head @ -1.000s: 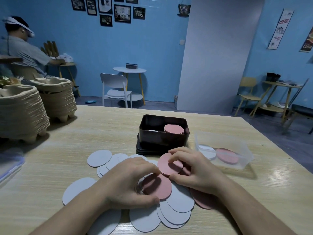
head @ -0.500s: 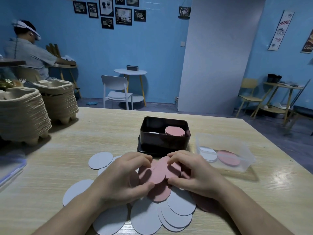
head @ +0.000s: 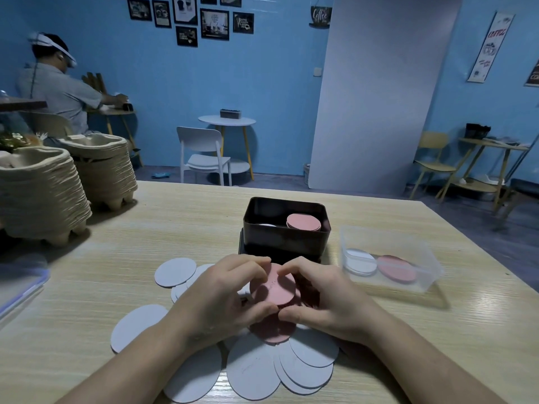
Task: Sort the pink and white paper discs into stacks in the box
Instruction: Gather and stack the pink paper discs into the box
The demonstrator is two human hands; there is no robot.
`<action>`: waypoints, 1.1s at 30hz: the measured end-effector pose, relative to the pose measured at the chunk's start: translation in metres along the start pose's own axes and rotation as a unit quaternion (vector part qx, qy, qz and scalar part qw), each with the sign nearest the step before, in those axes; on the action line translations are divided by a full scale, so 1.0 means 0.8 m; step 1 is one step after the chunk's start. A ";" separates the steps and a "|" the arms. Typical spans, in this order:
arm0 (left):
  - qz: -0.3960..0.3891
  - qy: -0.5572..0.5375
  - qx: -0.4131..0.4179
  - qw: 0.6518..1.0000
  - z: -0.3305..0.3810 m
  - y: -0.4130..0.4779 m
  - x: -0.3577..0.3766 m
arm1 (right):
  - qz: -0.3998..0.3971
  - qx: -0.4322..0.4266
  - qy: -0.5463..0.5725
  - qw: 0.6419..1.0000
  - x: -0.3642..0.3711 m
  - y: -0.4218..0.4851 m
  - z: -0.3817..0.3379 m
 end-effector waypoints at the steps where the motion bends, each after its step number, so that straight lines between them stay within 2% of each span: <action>1: 0.000 -0.002 0.001 1.000 0.000 0.000 0.001 | -0.001 0.000 0.002 1.000 0.000 0.000 -0.001; 8: -0.016 -0.042 -0.016 0.999 -0.009 -0.001 0.007 | 0.006 -0.027 0.038 0.999 -0.002 0.002 -0.006; 18: -0.046 -0.130 -0.043 0.989 -0.016 -0.003 0.010 | 0.053 -0.061 0.015 0.997 -0.007 0.002 -0.006; 24: -0.025 -0.050 0.009 0.998 0.001 0.001 0.003 | 0.040 -0.076 -0.020 0.996 -0.006 0.003 -0.014; 33: -0.036 -0.033 0.006 0.999 0.001 0.001 -0.001 | 0.055 -0.076 -0.001 0.996 -0.007 0.003 -0.006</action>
Point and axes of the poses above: each hand's wrist, its own y-axis towards the middle knuckle, its own x-axis out of the palm, z = x × y, the point moved 8 cm from there along y, towards the middle knuckle, and after that the axes turned 2 degrees about -y, right-handed, at the moved point
